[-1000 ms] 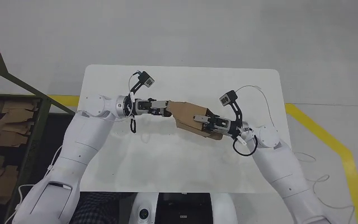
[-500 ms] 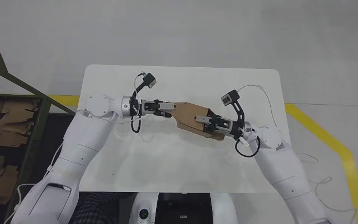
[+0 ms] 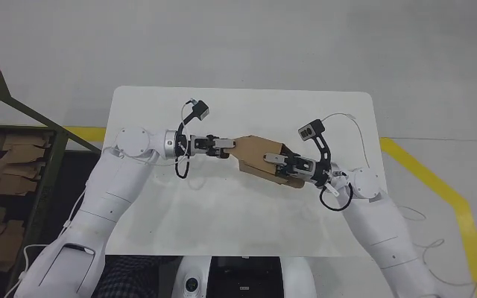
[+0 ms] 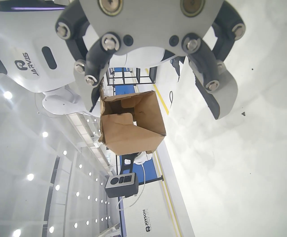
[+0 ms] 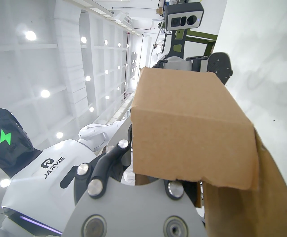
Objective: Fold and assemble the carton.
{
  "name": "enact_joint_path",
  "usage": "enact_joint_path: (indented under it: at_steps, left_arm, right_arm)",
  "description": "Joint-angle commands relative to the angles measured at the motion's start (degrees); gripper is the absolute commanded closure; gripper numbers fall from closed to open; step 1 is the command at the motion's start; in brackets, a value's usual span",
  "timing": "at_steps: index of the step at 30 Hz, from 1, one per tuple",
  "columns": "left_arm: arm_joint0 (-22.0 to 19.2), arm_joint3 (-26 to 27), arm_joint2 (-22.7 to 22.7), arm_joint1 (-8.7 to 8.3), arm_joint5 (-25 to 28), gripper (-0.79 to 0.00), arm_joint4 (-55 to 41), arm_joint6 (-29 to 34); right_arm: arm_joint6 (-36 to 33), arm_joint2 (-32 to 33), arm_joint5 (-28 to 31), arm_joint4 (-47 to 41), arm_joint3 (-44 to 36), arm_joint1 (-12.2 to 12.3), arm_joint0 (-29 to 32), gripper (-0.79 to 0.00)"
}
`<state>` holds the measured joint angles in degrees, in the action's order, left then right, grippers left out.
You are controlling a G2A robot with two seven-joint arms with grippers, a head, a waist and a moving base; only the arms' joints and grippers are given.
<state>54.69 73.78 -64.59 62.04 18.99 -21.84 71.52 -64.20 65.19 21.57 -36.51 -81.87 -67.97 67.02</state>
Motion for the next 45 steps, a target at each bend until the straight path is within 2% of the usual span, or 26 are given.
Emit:
enact_joint_path:
  at_steps: [1, 21, 45]
  left_arm:
    - [-0.1, 0.0, 0.4, 0.06, -0.1, -0.785, 0.1, 0.0]
    - [-1.1, 0.3, 4.0, 0.66, -0.2, -0.785, 0.1, 0.5]
    - [-2.8, 1.3, 6.3, 1.15, -0.1, -0.785, 0.1, 1.1]
  right_arm:
    - [-0.4, 0.0, -0.1, -0.5, -0.2, 0.0, 0.1, 0.000]
    - [-5.9, -0.2, -2.0, -8.4, 1.1, -0.3, -0.5, 0.000]
    - [-8.6, -1.5, -3.5, -9.6, 2.0, -0.8, -1.5, 0.000]
